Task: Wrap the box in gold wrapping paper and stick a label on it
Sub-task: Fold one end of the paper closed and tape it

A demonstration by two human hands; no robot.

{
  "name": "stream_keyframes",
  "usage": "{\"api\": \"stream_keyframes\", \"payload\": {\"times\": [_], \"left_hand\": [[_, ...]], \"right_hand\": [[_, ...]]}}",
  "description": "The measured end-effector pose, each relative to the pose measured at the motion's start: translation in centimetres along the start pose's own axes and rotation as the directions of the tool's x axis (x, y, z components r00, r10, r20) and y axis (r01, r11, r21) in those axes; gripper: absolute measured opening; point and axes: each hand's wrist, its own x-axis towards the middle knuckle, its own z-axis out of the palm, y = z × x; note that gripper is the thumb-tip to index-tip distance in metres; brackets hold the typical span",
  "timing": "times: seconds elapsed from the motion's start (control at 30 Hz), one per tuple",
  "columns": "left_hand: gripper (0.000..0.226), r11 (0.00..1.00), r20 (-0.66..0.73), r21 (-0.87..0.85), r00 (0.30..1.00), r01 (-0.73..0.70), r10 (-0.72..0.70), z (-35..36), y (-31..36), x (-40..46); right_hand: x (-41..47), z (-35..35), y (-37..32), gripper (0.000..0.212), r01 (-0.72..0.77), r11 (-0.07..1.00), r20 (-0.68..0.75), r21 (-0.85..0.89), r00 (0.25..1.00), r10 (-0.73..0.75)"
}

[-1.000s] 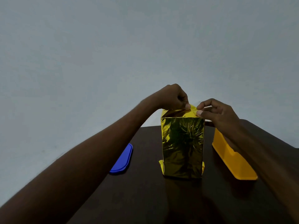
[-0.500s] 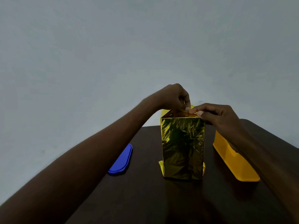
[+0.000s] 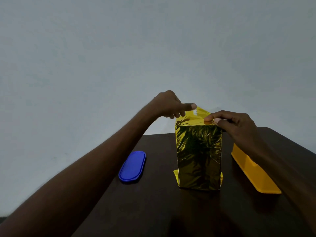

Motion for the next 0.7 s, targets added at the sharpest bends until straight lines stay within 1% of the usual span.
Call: {"api": "stream_keyframes", "payload": {"times": [0.07,0.27,0.53,0.7], "left_hand": [[0.05,0.998,0.049,-0.032,0.998,0.047,-0.046,0.1,-0.3,-0.2],[0.037,0.984,0.083,-0.136,0.991,0.116,-0.105,0.6,-0.5,-0.1],[0.014,0.982,0.053,-0.178,0.997,0.07,-0.061,1.4,-1.0,-0.2],[0.016,0.982,0.014,-0.19,1.0,0.017,-0.015,1.9,-1.4,-0.3]], "right_hand": [[0.0,0.0,0.0,0.026,-0.007,1.0,-0.003,0.014,1.0,0.007],[-0.1,0.0,0.0,0.027,-0.025,0.999,0.002,0.034,1.0,0.025],[-0.2,0.0,-0.1,0.023,-0.003,1.0,0.007,-0.024,1.0,0.003],[-0.1,-0.1,-0.1,0.025,0.02,0.999,0.007,-0.043,1.0,-0.02]]}}
